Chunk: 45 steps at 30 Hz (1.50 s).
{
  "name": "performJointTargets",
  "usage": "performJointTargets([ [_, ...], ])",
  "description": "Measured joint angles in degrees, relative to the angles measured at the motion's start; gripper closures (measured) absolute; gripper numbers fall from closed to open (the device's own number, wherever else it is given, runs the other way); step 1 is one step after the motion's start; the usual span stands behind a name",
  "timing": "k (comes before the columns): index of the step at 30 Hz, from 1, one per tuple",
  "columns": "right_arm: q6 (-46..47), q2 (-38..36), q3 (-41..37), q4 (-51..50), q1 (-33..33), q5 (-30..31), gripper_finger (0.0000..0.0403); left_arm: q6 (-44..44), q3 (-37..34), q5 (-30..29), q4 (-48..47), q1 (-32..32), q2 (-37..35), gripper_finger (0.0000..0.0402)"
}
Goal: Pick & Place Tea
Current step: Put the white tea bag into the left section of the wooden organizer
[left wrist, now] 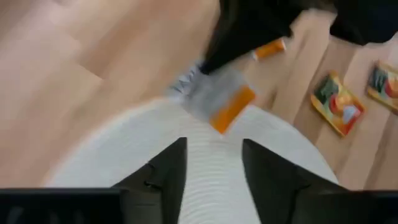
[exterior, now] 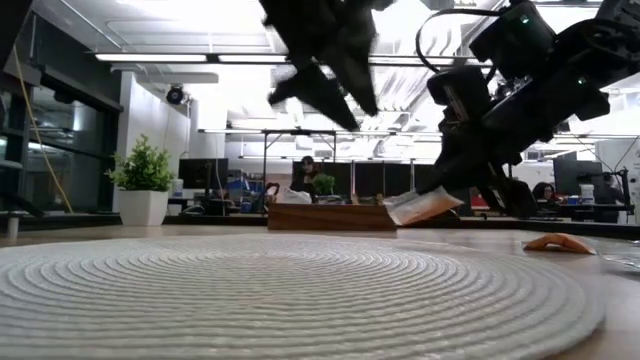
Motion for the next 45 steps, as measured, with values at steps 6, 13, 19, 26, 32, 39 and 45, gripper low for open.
performJointTargets([
  [6, -1.4, -2.7, 0.1, 0.5, -0.4, -0.2, 0.0402, 3.6, 0.2, -8.6, -11.0, 0.0, -8.8, 0.0361],
  [13, -5.8, -6.9, 0.1, 1.4, -3.5, -0.8, 0.0402, 6.3, -0.1, -18.4, -23.1, 0.0, -17.5, 0.0397],
  [19, -12.9, -9.1, 2.7, 0.8, -8.2, -2.8, 0.0402, 8.9, -8.1, -23.4, -19.0, 0.4, -26.9, 0.04],
  [26, -24.2, -9.1, 11.1, -3.9, -15.3, -6.0, 0.0402, 12.0, -35.7, -13.3, 4.3, 3.9, -45.4, 0.0401],
  [32, -40.7, -8.0, 19.4, -9.5, -23.6, -11.1, 0.0402, 19.9, -55.0, 2.9, 32.4, 9.4, -55.1, 0.0401],
  [39, -47.7, 0.3, 28.3, -8.6, -31.6, -17.1, 0.0402, 22.5, -63.3, 15.5, 41.2, 16.2, -57.6, 0.0401],
  [45, -54.2, 13.6, 39.7, -8.8, -34.1, -25.3, 0.0402, 26.8, -65.1, 34.7, 43.6, 22.9, -58.2, 0.0401],
])
